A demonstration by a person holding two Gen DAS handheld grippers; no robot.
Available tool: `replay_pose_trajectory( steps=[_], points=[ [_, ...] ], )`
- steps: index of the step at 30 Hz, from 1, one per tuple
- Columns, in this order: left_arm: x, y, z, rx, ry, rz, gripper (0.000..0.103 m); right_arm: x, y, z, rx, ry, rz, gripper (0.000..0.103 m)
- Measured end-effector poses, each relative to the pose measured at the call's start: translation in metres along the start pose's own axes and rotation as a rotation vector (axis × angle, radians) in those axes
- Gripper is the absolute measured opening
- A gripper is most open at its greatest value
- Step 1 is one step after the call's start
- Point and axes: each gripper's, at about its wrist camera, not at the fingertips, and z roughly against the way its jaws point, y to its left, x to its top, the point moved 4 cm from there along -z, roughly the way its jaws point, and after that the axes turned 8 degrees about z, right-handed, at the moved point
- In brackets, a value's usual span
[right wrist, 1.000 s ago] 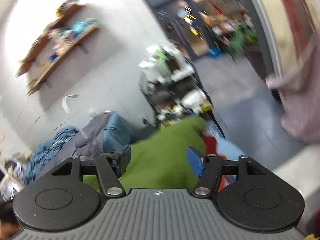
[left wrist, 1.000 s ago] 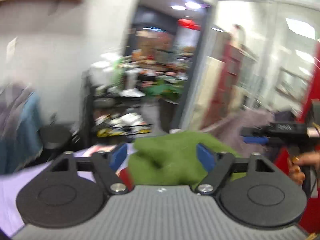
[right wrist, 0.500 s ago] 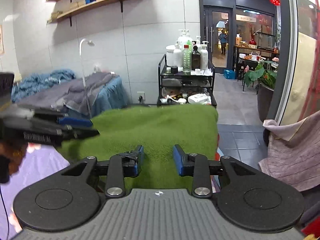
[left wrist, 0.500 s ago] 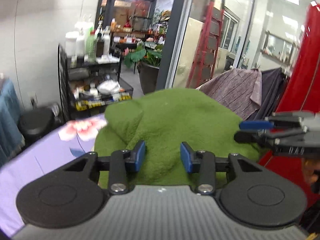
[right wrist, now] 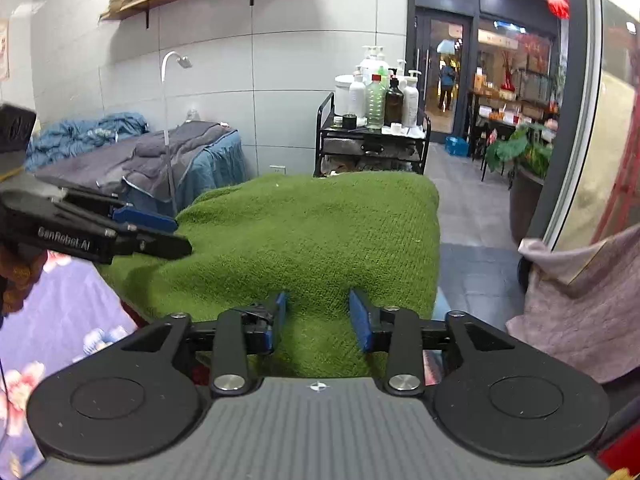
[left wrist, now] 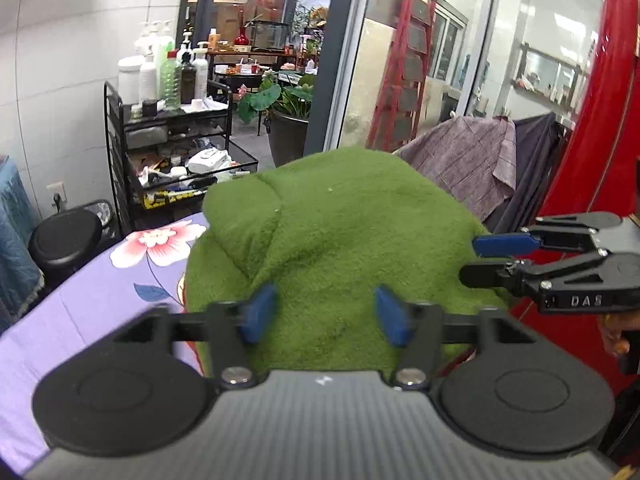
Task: Fold small clothes
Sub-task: 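Lower the folded cardigan onto the red clothes stack with both tools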
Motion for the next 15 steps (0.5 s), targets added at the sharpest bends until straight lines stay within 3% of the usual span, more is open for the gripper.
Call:
replay_pose_trajectory(
  steps=[1,3,7,9,13,15],
  points=[
    [0.003,-0.006,0.007,0.053,-0.008,-0.032,0.103,0.002,-0.001,0.0,0.009,0.002,-0.018,0.074],
    [0.009,-0.016,0.021,0.097,-0.044,-0.104,0.103,0.009,-0.002,0.003,0.01,0.003,-0.045,0.079],
    [0.029,-0.036,0.046,0.067,-0.024,-0.223,0.103,0.029,-0.008,0.012,0.029,-0.021,-0.107,0.082],
    [0.039,-0.044,0.058,0.056,-0.001,-0.249,0.103,0.041,-0.015,0.016,0.042,-0.021,-0.145,0.085],
    [0.057,-0.052,0.074,0.075,0.028,-0.27,0.103,0.071,-0.018,0.023,0.065,0.012,-0.142,0.103],
    [0.064,-0.056,0.077,0.113,0.064,-0.285,0.103,0.081,-0.016,0.025,0.065,0.037,-0.103,0.103]
  ],
)
